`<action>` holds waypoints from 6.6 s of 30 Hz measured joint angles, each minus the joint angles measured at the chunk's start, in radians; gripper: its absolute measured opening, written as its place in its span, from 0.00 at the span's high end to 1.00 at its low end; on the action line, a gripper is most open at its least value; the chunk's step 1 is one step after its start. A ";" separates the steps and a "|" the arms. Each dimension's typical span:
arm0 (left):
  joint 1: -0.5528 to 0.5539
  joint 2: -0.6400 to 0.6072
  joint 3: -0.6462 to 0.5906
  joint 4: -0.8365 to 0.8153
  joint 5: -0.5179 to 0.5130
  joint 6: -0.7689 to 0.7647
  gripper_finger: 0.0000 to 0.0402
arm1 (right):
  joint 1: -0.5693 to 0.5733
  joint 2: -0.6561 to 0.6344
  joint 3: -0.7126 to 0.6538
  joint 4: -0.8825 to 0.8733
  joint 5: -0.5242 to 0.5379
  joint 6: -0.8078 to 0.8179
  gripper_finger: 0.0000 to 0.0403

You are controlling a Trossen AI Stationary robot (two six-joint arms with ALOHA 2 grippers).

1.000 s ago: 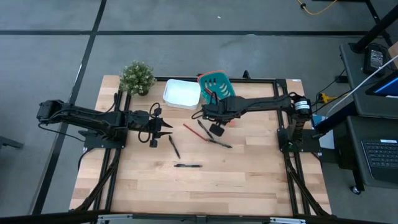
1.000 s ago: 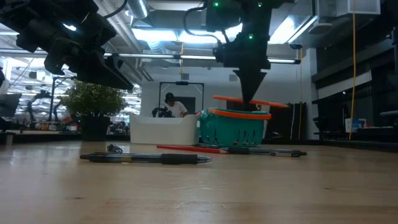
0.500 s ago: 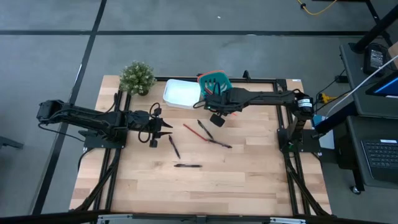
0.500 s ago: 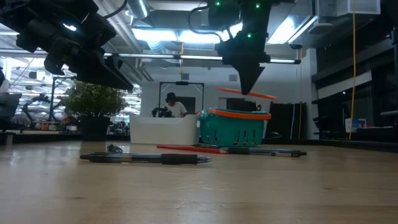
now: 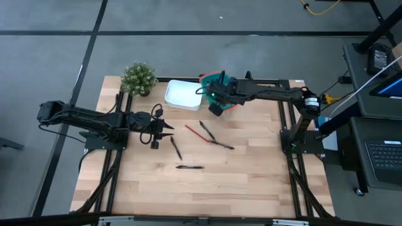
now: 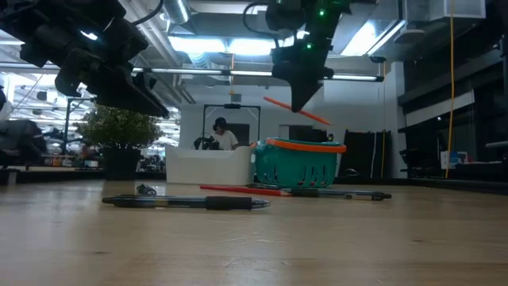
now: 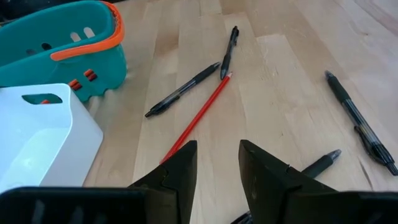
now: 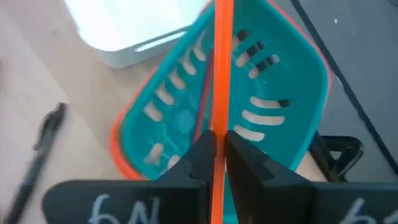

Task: Sort pens & pencils
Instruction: Put the orange pencil into the dark green bin, then put the red pencil into the dark green bin

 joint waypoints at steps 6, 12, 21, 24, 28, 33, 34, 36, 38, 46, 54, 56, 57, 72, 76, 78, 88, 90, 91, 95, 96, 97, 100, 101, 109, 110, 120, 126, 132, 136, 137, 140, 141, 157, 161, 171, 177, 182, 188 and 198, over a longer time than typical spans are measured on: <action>0.000 0.000 0.000 -0.033 0.000 -0.019 0.72 | -0.057 0.000 -0.005 0.022 -0.002 -0.014 0.91; 0.000 0.000 0.000 -0.038 0.000 -0.026 0.72 | -0.105 -0.019 -0.119 0.171 -0.042 -0.040 0.91; 0.000 0.000 0.000 -0.033 0.000 -0.026 0.72 | -0.161 -0.062 -0.283 0.420 -0.087 -0.105 0.91; 0.000 0.000 0.000 -0.028 0.000 -0.027 0.72 | -0.179 -0.077 -0.326 0.515 -0.137 -0.122 0.91; 0.000 0.000 0.000 -0.024 0.000 -0.027 0.72 | -0.200 -0.086 -0.368 0.569 -0.176 -0.133 0.91; 0.000 0.000 0.000 -0.022 0.000 -0.028 0.72 | -0.207 -0.087 -0.374 0.587 -0.176 -0.147 0.91; 0.000 0.000 0.000 -0.022 0.000 -0.028 0.72 | -0.208 -0.087 -0.374 0.587 -0.176 -0.151 0.91; 0.000 0.000 0.000 -0.017 0.000 -0.029 0.72 | -0.209 -0.087 -0.375 0.587 -0.182 -0.156 0.91; 0.000 0.000 0.000 -0.015 0.000 -0.032 0.72 | -0.214 -0.087 -0.375 0.587 -0.214 -0.156 0.91; 0.000 0.000 0.000 -0.015 0.000 -0.049 0.72 | -0.257 -0.087 -0.375 0.567 -0.373 -0.145 0.91; 0.000 0.000 0.000 -0.007 0.000 -0.048 0.72 | -0.289 -0.087 -0.315 0.470 -0.409 -0.150 0.91; 0.000 0.000 0.000 -0.006 0.000 -0.048 0.72 | -0.295 -0.087 -0.287 0.434 -0.431 -0.163 0.91; 0.000 0.000 0.000 -0.006 0.000 -0.048 0.72 | -0.297 -0.087 -0.273 0.421 -0.443 -0.164 0.91; 0.000 0.000 0.000 0.030 0.000 -0.047 0.72 | -0.320 -0.062 -0.205 0.280 -0.509 -0.172 0.91; 0.000 0.000 0.000 0.048 0.000 -0.045 0.72 | -0.332 -0.024 -0.205 0.275 -0.509 -0.191 0.91; 0.000 0.000 0.000 0.052 0.000 -0.045 0.72 | -0.336 0.000 -0.194 0.248 -0.509 -0.197 0.91; 0.000 0.000 0.000 0.053 0.000 -0.050 0.72 | -0.338 0.179 0.050 0.050 -0.509 -0.267 0.91; 0.000 0.000 0.000 0.053 0.000 -0.051 0.72 | -0.338 0.207 0.091 0.017 -0.509 -0.272 0.91; 0.000 0.000 0.000 0.053 0.000 -0.052 0.72 | -0.338 0.217 0.102 0.005 -0.509 -0.271 0.91; 0.000 0.000 0.000 0.053 0.000 -0.051 0.72 | -0.340 0.233 0.107 -0.004 -0.509 -0.272 0.91; 0.000 0.000 0.000 0.053 0.000 -0.049 0.72 | -0.340 0.235 0.107 -0.004 -0.509 -0.272 0.91; 0.000 0.000 0.000 0.053 -0.001 -0.047 0.72 | -0.340 0.235 0.107 -0.004 -0.509 -0.273 0.91; 0.000 0.000 0.000 0.053 -0.001 -0.047 0.72 | -0.340 0.235 0.107 -0.003 -0.509 -0.272 0.91; 0.000 0.000 0.000 0.053 0.000 -0.047 0.72 | -0.340 0.235 0.107 -0.003 -0.509 -0.269 0.91; 0.000 0.000 0.000 0.053 0.000 -0.047 0.72 | -0.340 0.235 0.106 -0.004 -0.509 -0.245 0.91; 0.000 0.000 0.000 0.053 0.000 -0.047 0.72 | -0.340 0.235 0.106 -0.004 -0.509 -0.245 0.91; 0.000 0.000 0.000 0.051 0.000 -0.047 0.72 | -0.340 0.235 0.106 -0.015 -0.508 -0.249 0.79; 0.000 0.000 0.000 0.050 0.000 -0.044 0.72 | -0.345 0.235 0.106 -0.015 -0.500 -0.273 0.71; 0.000 0.000 0.000 0.050 0.000 -0.044 0.72 | -0.345 0.235 0.106 -0.017 -0.499 -0.292 0.70; 0.000 0.000 0.000 0.054 0.000 -0.043 0.72 | -0.345 0.225 0.105 -0.039 -0.497 -0.330 0.70; 0.000 0.000 0.000 0.057 0.000 -0.042 0.72 | -0.344 0.215 0.105 -0.038 -0.497 -0.331 0.70; 0.000 0.000 0.000 0.070 0.000 -0.042 0.72 | -0.338 0.168 0.105 -0.038 -0.496 -0.330 0.70; 0.000 0.000 0.000 0.078 0.000 -0.042 0.72 | -0.333 0.148 0.105 -0.038 -0.496 -0.327 0.70; 0.065 0.000 0.000 0.098 0.031 -0.024 0.72 | -0.082 -0.345 -0.388 0.548 -0.429 -0.256 0.70; 0.083 0.000 0.000 0.103 0.063 -0.024 0.72 | -0.060 -0.415 -0.580 0.720 -0.428 -0.200 0.70; 0.104 0.173 0.168 -0.097 0.066 -0.003 0.72 | 0.013 -0.445 -0.889 1.155 -0.454 -0.167 0.70; 0.118 0.381 0.330 -0.232 0.065 0.074 0.72 | 0.058 -0.446 -0.978 1.250 -0.425 -0.191 0.70; 0.128 0.524 0.448 -0.337 0.066 0.156 0.72 | 0.075 -0.445 -1.068 1.409 -0.401 -0.190 0.70; 0.128 0.666 0.582 -0.462 0.068 0.237 0.72 | 0.081 -0.445 -1.173 1.559 -0.401 -0.152 0.70; 0.127 0.816 0.758 -0.512 0.067 0.258 0.72 | 0.080 -0.444 -1.263 1.688 -0.402 -0.138 0.70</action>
